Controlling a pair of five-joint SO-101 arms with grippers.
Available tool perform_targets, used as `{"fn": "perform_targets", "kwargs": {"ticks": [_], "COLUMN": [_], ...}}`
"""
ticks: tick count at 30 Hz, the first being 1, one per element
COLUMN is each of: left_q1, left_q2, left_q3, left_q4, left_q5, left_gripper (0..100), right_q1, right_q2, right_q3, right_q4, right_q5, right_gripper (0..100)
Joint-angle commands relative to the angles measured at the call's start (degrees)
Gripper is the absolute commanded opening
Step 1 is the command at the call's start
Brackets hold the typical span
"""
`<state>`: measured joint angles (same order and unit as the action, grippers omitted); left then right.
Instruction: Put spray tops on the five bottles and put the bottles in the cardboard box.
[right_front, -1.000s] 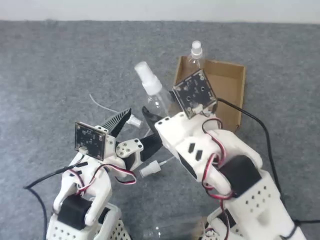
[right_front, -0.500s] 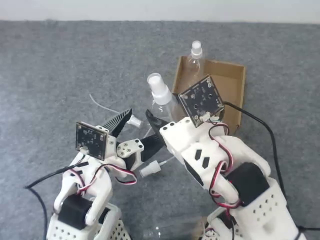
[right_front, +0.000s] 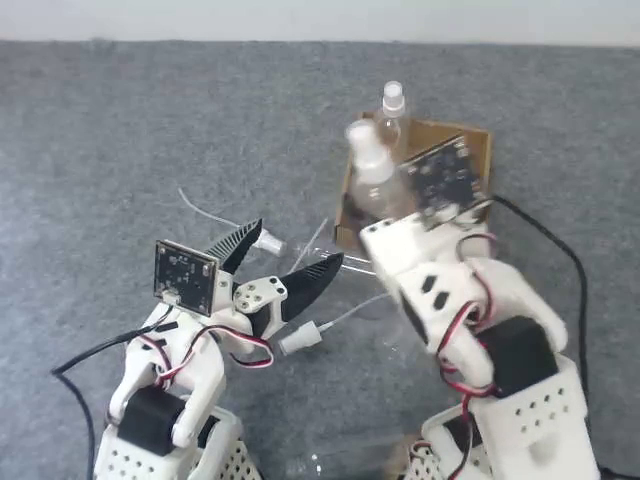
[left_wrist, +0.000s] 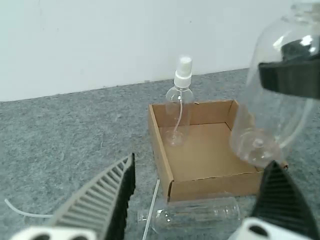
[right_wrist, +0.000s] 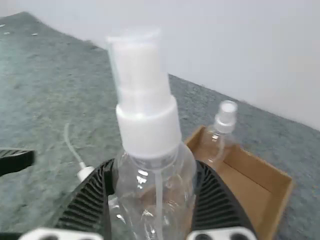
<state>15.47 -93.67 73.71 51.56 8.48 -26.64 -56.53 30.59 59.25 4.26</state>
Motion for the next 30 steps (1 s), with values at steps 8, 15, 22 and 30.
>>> {"fn": "perform_targets", "kwargs": {"ticks": [8,15,22,30], "left_q1": [0.09,0.09,0.09,0.09], "left_q2": [-0.97,-0.97,-0.97,-0.97], "left_q3": [-0.48,-0.48,-0.48,-0.48], "left_q4": [-1.23,-1.23,-1.23,-1.23], "left_q5": [-0.18,-0.09,-0.09,-0.09], "left_gripper": [36,36,36,36], "right_q1": [13.58,21.14,25.01,26.51], "right_q2": [1.1,8.92,12.18,13.32], "right_q3": [-4.04,-3.96,-3.87,-3.87], "right_q4": [-1.89,-6.9,-9.27,-9.71], "right_q5": [0.97,0.7,0.62,0.7], "right_gripper": [0.6,0.6,0.6,0.6]}}
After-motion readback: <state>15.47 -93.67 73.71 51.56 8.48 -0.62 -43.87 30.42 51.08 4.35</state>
